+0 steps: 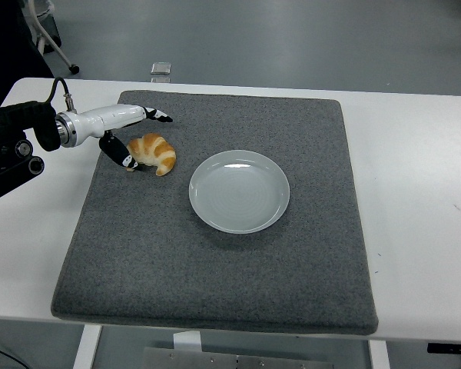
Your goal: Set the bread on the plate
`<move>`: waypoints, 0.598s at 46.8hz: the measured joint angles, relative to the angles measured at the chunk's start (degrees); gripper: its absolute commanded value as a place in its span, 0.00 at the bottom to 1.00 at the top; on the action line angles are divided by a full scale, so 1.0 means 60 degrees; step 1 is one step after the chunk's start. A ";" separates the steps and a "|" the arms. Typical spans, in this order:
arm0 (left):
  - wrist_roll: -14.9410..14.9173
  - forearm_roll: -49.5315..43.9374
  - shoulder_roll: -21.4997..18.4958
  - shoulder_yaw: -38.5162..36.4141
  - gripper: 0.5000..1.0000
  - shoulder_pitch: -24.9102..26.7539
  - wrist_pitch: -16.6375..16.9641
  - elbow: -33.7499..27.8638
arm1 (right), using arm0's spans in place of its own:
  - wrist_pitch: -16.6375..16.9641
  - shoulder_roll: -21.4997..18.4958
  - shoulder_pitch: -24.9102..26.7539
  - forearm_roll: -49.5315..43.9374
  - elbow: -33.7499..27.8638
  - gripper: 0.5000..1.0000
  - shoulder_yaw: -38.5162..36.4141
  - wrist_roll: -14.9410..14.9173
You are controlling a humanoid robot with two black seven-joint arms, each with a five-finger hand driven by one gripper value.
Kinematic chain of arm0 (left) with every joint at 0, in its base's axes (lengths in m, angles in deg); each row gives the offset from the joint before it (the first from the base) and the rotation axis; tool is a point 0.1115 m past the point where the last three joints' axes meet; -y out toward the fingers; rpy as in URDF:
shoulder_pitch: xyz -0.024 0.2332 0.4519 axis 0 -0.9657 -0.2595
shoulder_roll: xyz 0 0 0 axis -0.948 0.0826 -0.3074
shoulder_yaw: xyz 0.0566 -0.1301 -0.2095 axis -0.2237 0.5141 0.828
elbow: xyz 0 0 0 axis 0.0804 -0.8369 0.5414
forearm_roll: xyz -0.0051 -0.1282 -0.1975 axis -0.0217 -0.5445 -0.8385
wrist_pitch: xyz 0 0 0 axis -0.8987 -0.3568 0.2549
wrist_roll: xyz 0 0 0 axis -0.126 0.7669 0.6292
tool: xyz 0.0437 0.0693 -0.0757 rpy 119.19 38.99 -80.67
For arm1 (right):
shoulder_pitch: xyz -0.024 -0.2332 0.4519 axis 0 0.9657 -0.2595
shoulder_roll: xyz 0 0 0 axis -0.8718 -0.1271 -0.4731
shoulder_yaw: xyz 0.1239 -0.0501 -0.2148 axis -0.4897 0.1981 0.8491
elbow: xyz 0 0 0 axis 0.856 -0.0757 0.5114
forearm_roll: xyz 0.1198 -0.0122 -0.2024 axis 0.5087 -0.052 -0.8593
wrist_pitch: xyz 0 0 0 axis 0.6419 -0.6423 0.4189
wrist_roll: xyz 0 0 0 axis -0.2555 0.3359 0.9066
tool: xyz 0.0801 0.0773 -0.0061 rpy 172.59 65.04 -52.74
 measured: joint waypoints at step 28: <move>-0.0450 -0.0074 0.0661 -0.0022 0.74 -0.0032 -0.0011 0.0517 | 0.0000 0.0000 0.0000 0.0000 0.0000 0.86 0.0005 0.0000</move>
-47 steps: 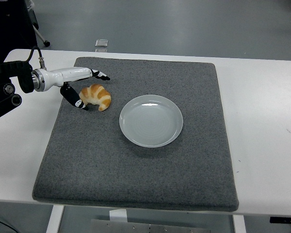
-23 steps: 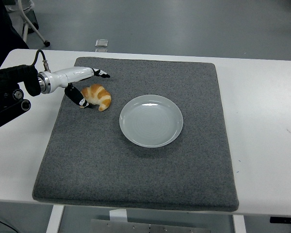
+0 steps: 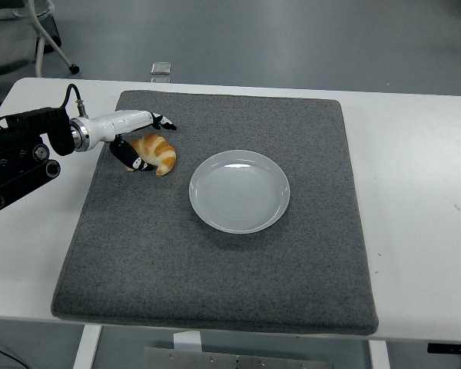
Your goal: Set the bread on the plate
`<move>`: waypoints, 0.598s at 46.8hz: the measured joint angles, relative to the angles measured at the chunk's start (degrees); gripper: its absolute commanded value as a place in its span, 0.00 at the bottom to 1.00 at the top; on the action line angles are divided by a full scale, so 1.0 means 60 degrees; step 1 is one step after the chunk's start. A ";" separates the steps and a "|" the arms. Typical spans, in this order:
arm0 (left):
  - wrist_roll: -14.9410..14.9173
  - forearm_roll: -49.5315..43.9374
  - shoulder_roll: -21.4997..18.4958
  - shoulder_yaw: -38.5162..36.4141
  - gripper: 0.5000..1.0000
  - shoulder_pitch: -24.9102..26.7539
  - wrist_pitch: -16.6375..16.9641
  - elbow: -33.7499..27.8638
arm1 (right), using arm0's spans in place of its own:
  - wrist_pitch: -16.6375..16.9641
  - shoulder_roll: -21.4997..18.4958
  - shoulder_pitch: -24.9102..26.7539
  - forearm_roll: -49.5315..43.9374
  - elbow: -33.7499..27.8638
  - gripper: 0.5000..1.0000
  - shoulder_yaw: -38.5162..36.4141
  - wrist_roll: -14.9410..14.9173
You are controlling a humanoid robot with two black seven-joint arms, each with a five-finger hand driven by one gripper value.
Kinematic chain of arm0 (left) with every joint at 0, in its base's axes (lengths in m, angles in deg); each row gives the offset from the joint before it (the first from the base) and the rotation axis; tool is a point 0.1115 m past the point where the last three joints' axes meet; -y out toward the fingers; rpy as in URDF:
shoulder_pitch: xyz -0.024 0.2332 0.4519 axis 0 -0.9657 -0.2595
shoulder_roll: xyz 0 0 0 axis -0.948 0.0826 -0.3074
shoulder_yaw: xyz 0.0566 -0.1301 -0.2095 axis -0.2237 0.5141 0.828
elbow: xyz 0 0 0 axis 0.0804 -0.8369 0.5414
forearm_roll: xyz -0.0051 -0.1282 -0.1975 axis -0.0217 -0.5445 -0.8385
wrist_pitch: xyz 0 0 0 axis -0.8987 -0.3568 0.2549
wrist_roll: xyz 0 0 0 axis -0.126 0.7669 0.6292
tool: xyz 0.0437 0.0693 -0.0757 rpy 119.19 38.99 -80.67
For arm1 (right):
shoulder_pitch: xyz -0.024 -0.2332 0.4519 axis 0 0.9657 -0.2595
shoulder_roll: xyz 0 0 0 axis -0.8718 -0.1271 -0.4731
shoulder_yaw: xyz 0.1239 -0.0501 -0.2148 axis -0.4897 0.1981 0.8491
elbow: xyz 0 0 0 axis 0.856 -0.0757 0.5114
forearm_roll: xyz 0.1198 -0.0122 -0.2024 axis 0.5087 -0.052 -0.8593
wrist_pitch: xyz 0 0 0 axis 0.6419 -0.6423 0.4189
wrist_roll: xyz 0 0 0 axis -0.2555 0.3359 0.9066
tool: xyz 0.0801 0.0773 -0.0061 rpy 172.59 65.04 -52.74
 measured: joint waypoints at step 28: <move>0.0007 0.0115 0.0183 -0.0300 0.34 0.0030 0.0009 0.0024 | 0.0000 0.0000 0.0000 0.0000 0.0000 0.86 -0.0003 0.0000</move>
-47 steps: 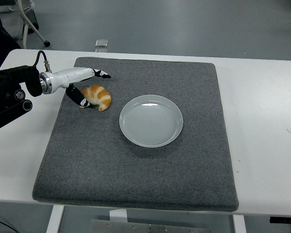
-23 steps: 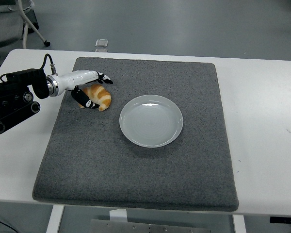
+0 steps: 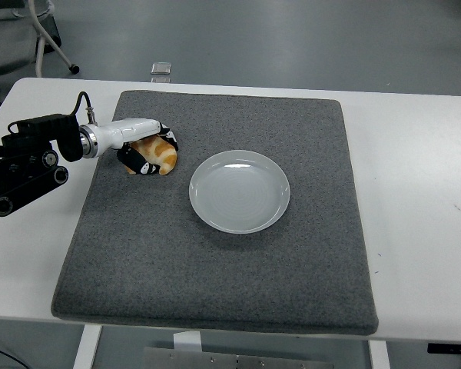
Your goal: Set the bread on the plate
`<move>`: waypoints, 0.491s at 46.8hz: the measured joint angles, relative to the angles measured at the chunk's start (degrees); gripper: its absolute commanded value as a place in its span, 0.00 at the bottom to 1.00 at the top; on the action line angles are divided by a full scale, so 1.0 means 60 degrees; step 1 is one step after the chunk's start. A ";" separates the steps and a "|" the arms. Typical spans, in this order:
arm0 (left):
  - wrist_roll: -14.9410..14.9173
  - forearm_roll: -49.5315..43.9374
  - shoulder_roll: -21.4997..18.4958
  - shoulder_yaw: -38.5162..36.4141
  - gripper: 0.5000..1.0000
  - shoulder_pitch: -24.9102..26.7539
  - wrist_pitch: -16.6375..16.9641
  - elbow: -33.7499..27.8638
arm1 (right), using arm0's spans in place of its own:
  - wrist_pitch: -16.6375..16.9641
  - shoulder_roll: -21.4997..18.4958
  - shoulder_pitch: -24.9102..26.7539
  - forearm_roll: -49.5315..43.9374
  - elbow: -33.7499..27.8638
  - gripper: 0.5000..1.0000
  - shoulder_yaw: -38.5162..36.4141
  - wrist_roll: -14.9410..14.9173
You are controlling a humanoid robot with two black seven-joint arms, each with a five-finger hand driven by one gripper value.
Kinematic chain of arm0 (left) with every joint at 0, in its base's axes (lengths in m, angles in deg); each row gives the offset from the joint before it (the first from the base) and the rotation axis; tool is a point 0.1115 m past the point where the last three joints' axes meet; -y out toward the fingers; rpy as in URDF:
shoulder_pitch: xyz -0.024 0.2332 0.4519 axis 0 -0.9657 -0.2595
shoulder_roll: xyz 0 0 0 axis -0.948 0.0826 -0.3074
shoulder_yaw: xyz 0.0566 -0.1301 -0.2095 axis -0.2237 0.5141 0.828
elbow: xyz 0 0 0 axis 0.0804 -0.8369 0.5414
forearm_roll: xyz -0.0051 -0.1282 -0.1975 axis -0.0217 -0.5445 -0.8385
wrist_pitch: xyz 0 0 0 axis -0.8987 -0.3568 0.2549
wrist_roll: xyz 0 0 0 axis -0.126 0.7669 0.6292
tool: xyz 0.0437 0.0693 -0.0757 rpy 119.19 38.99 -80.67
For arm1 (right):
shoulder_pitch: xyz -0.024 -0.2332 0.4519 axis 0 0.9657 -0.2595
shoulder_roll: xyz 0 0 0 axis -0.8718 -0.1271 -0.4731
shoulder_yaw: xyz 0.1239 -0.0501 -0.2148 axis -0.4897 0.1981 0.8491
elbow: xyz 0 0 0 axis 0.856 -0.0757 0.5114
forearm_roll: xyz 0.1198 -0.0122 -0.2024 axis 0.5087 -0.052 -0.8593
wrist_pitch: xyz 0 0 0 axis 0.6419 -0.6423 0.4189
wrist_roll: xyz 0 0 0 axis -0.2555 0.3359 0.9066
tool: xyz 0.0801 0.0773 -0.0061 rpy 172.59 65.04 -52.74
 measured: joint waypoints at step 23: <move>0.0020 0.0302 -0.0004 0.0012 0.00 0.0190 0.0208 -0.0024 | 0.0000 0.0000 0.0000 0.0000 0.0000 0.86 0.0004 0.0000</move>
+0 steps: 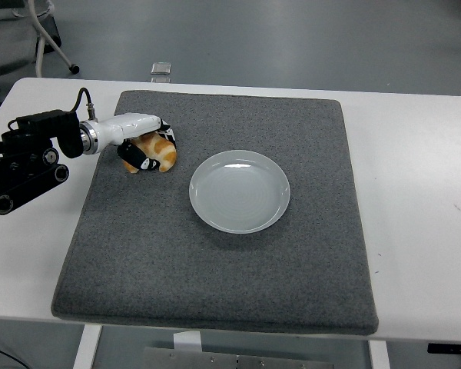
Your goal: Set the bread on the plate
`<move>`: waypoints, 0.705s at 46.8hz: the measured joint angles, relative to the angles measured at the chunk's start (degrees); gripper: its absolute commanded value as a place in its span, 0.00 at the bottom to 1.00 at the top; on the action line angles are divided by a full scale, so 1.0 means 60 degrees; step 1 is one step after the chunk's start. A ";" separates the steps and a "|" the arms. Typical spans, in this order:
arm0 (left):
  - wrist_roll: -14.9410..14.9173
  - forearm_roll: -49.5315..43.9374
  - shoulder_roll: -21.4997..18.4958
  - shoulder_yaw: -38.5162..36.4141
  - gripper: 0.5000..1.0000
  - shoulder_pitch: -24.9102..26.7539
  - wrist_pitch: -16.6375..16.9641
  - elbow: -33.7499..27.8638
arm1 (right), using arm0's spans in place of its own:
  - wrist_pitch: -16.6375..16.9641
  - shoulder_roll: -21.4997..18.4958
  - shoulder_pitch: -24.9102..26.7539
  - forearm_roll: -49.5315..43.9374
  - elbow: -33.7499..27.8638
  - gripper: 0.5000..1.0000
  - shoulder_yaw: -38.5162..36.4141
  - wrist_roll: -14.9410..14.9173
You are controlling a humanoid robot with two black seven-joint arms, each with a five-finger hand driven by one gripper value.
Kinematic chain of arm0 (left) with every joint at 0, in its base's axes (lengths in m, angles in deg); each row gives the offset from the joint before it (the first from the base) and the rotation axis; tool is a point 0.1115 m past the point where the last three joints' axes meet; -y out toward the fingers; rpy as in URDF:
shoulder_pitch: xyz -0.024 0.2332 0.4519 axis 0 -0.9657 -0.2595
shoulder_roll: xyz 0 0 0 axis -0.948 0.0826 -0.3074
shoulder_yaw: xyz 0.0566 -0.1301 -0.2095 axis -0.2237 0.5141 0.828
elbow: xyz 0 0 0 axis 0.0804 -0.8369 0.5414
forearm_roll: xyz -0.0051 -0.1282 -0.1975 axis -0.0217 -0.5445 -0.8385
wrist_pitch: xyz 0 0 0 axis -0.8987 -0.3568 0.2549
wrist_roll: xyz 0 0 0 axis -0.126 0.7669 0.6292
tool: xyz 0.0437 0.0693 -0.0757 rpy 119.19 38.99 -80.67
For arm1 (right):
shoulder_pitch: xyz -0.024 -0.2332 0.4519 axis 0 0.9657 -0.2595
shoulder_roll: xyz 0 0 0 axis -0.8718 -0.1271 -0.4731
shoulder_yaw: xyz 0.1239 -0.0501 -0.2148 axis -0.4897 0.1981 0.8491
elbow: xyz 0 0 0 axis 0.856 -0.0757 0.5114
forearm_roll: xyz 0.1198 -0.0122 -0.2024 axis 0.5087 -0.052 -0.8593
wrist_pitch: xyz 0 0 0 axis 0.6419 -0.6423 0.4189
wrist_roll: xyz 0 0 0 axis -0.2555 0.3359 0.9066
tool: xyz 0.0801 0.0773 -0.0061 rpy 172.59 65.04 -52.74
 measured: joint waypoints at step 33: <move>0.0099 -0.1108 -0.1665 0.0150 0.00 0.2594 -0.0415 -0.1325 | 0.0000 0.0000 0.0000 0.0000 -0.0002 0.86 0.0000 0.0000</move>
